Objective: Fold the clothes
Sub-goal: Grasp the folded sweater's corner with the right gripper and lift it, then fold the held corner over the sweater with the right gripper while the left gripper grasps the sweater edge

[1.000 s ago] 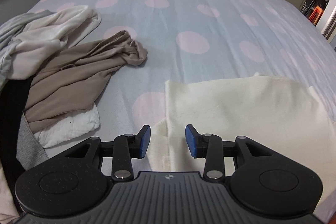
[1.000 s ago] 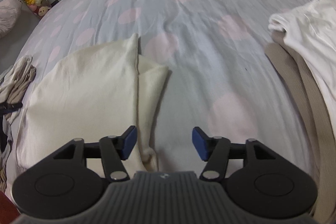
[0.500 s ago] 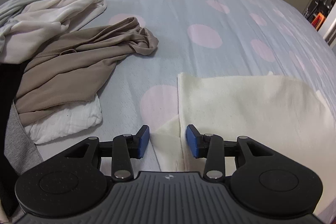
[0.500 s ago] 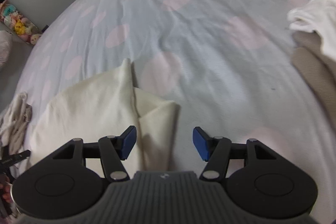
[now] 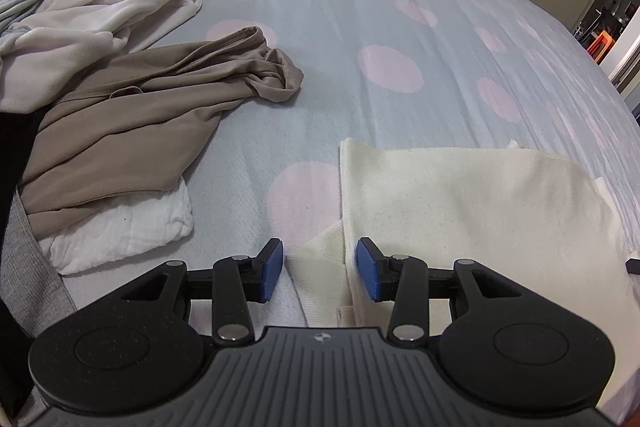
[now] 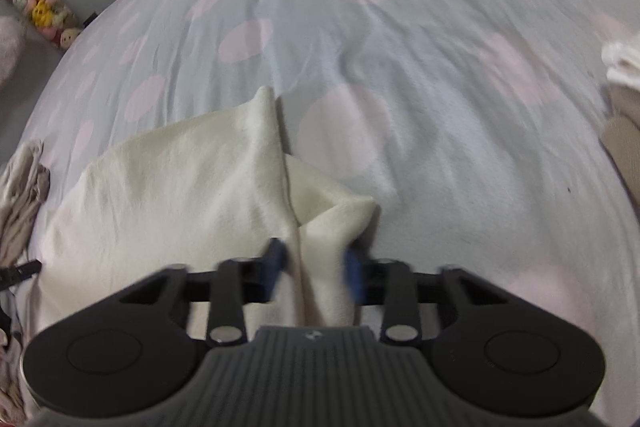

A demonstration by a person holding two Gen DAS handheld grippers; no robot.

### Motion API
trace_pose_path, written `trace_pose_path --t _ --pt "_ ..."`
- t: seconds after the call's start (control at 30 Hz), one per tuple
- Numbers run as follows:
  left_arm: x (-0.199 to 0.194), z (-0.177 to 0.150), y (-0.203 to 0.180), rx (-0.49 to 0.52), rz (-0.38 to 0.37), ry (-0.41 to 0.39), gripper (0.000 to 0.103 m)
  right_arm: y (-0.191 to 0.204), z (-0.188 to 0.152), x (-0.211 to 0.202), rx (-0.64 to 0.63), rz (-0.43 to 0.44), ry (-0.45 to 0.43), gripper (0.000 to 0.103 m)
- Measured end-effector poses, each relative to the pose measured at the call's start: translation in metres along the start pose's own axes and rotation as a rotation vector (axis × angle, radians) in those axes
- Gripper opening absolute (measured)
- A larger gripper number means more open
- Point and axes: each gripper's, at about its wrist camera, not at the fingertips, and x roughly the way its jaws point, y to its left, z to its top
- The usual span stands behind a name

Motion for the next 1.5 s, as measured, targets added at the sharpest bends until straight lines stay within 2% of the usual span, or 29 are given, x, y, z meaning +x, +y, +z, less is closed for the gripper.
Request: trace_pose_path --t 0.13,0.33,0.43,0.57,0.8,0.9,1.17,1.37,1.47,1.5 --pt "-0.005 0.001 0.001 -0.001 -0.003 -0.009 0.039 0.015 0.003 -0.013 -0.034 0.002 -0.014 0.017" --pt "-0.015 0.003 0.003 -0.009 -0.021 -0.036 0.039 0.038 0.007 -0.033 -0.085 0.005 -0.035 0.014" --pt "-0.020 0.004 0.002 -0.009 -0.036 -0.045 0.039 0.056 0.012 -0.048 -0.071 0.049 -0.045 0.014" --pt "-0.028 0.004 0.004 -0.016 -0.078 -0.065 0.039 0.091 0.017 -0.063 -0.072 0.108 -0.061 0.013" --pt "-0.037 0.005 0.009 -0.032 -0.120 -0.087 0.039 0.171 0.020 -0.067 -0.133 0.184 -0.062 0.013" --pt "-0.040 0.005 0.014 -0.045 -0.136 -0.093 0.039 0.205 0.014 -0.061 -0.178 0.215 -0.046 0.009" --pt "-0.038 0.003 0.022 -0.072 -0.168 -0.077 0.039 0.282 -0.003 -0.021 -0.228 0.286 0.009 0.009" --pt "-0.037 0.002 0.023 -0.078 -0.178 -0.064 0.038 0.315 -0.030 0.016 -0.371 0.201 0.075 0.009" --pt "-0.037 0.002 0.023 -0.079 -0.199 -0.060 0.038 0.311 -0.038 0.026 -0.380 0.203 0.095 0.016" --pt "-0.037 0.002 0.022 -0.079 -0.209 -0.058 0.038 0.309 -0.040 0.028 -0.377 0.207 0.095 0.023"
